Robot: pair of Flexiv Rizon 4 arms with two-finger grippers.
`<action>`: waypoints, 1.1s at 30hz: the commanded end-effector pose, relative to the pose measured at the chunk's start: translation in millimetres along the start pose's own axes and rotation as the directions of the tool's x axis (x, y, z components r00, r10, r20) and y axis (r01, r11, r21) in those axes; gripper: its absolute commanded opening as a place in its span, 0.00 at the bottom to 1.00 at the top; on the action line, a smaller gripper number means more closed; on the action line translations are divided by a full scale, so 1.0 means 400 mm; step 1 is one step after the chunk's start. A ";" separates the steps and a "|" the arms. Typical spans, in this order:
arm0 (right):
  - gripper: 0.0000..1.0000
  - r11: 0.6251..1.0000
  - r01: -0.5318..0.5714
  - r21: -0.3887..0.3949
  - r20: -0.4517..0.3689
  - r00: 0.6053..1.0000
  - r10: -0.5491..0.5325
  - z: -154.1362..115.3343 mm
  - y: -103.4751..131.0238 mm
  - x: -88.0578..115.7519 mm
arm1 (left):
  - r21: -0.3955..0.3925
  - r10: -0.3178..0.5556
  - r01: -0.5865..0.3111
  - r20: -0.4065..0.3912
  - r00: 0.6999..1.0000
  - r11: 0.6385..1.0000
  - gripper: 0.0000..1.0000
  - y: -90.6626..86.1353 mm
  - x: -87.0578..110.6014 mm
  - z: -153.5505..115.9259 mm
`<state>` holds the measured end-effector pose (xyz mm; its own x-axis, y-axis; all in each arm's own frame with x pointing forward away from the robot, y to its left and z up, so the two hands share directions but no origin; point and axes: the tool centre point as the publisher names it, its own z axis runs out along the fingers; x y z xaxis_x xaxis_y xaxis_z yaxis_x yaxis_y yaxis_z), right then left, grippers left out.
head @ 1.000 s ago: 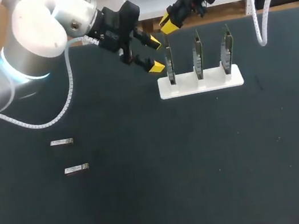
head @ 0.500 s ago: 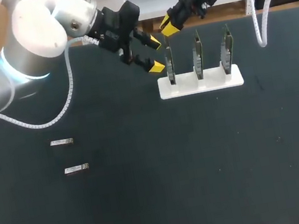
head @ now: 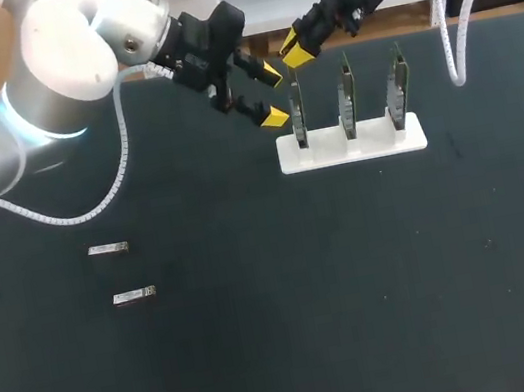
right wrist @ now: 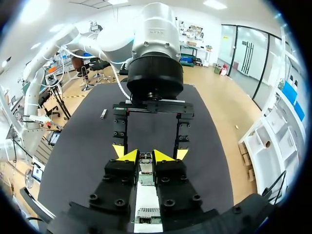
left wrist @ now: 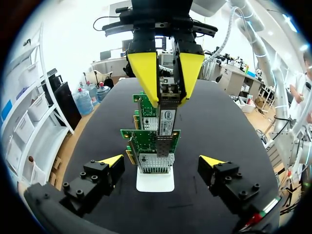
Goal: Pick up the optical module with the left hand, and insert it into the network port with the right hand.
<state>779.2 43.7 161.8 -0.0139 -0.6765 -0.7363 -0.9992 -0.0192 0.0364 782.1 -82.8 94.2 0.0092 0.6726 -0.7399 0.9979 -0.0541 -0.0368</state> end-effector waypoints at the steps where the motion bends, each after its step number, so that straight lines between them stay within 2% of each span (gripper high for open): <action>1: 0.00 1.000 -0.003 -0.007 -0.001 1.000 0.003 0.008 -0.010 0.003 | 0.004 -0.002 0.002 -0.005 1.000 1.000 1.00 0.005 -0.002 0.001; 12: 0.00 1.000 -0.015 -0.005 -0.003 1.000 0.015 0.015 -0.013 0.007 | 0.004 -0.002 0.002 -0.005 1.000 1.000 1.00 0.005 -0.002 0.001; 13: 0.10 1.000 -0.015 -0.003 -0.003 1.000 0.015 0.015 -0.013 0.007 | 0.004 -0.002 0.002 -0.005 1.000 1.000 1.00 0.005 -0.002 0.001; 15: 0.13 1.000 -0.016 -0.001 -0.005 1.000 0.016 0.014 -0.014 0.006 | 0.004 -0.002 0.002 -0.005 1.000 1.000 1.00 0.005 -0.002 0.001; 16: 0.35 1.000 -0.021 0.004 -0.013 1.000 0.021 0.015 -0.015 0.007 | 0.004 -0.002 0.002 -0.005 1.000 1.000 1.00 0.005 -0.002 0.001; 17: 1.00 1.000 -0.024 0.004 -0.011 1.000 0.024 0.015 -0.016 0.007 | 0.004 -0.002 0.002 -0.005 1.000 1.000 1.00 0.005 -0.002 0.001; 24: 1.00 0.999 -0.041 -0.011 0.025 0.999 0.041 -0.009 -0.008 -0.015 | 0.004 -0.002 0.002 -0.005 1.000 1.000 1.00 0.005 -0.002 0.001; 27: 1.00 0.998 -0.041 -0.045 0.067 0.997 0.044 -0.039 0.004 -0.041 | 0.004 -0.002 0.002 -0.005 1.000 1.000 1.00 0.005 -0.002 0.001; 31: 1.00 0.997 -0.040 -0.065 0.091 0.995 0.045 -0.054 0.007 -0.051 | 0.004 -0.002 0.002 -0.005 1.000 1.000 1.00 0.005 -0.002 0.001; 32: 0.73 0.997 -0.039 -0.062 0.090 0.995 0.045 -0.054 0.007 -0.051 | 0.004 -0.002 0.002 -0.005 1.000 1.000 1.00 0.005 -0.002 0.001; 33: 0.20 0.997 -0.042 -0.062 0.091 0.995 0.047 -0.055 0.007 -0.050 | 0.004 -0.002 0.002 -0.005 1.000 1.000 1.00 0.005 -0.002 0.001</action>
<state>774.0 41.9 192.2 -0.0635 -0.6098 -0.7900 -0.9941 -0.0307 0.1036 782.1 -82.8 94.2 0.0092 0.6726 -0.7400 0.9979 -0.0542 -0.0368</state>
